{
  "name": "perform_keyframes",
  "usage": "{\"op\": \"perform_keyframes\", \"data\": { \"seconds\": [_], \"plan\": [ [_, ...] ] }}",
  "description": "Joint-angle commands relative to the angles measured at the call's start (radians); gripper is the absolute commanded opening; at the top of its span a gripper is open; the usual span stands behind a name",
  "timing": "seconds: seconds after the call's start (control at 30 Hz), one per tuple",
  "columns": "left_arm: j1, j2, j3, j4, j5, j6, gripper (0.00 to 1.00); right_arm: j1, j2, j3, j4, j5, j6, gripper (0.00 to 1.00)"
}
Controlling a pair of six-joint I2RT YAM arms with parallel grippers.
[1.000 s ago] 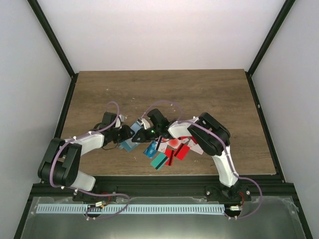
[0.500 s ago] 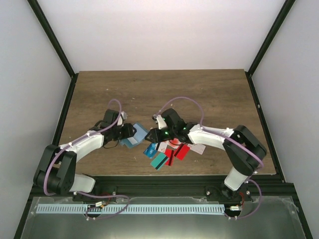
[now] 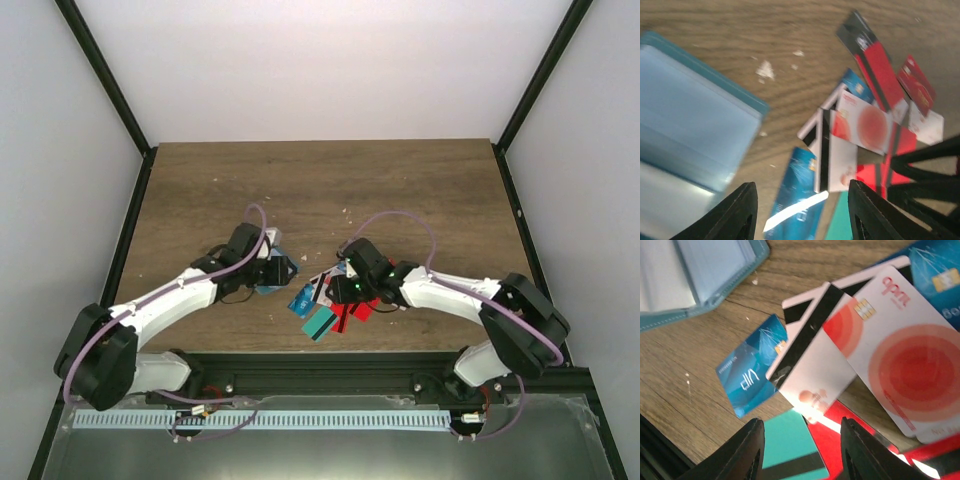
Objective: Put the credit cards into the card holder
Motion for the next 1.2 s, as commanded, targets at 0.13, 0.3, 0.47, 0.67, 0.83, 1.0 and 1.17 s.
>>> {"op": "perform_keyframes", "data": {
  "seconds": [0.13, 0.3, 0.47, 0.67, 0.83, 1.0, 1.17],
  "plan": [
    [-0.147, 0.017, -0.029, 0.066, 0.079, -0.004, 0.51, -0.003, -0.099, -0.056, -0.08, 0.034, 0.025, 0.43],
    [-0.254, 0.109, -0.023, 0.104, 0.09, 0.003, 0.51, -0.003, -0.18, -0.095, -0.138, 0.102, 0.077, 0.43],
    [-0.327, 0.199, -0.004, 0.106, 0.043, -0.006, 0.51, -0.003, -0.264, -0.144, -0.182, 0.092, 0.121, 0.43],
    [-0.392, 0.289, 0.01, 0.107, 0.006, -0.022, 0.51, -0.002, -0.4, -0.229, -0.233, 0.018, 0.18, 0.43],
    [-0.435, 0.32, 0.003, 0.109, -0.012, -0.047, 0.51, 0.016, -0.475, -0.289, -0.259, -0.072, 0.233, 0.43],
    [-0.477, 0.305, -0.011, 0.11, -0.026, -0.079, 0.51, 0.092, -0.493, -0.342, -0.223, -0.15, 0.326, 0.43],
    [-0.499, 0.3, -0.026, 0.139, -0.033, -0.104, 0.51, 0.175, -0.495, -0.382, -0.135, -0.152, 0.425, 0.43]
  ]
}}
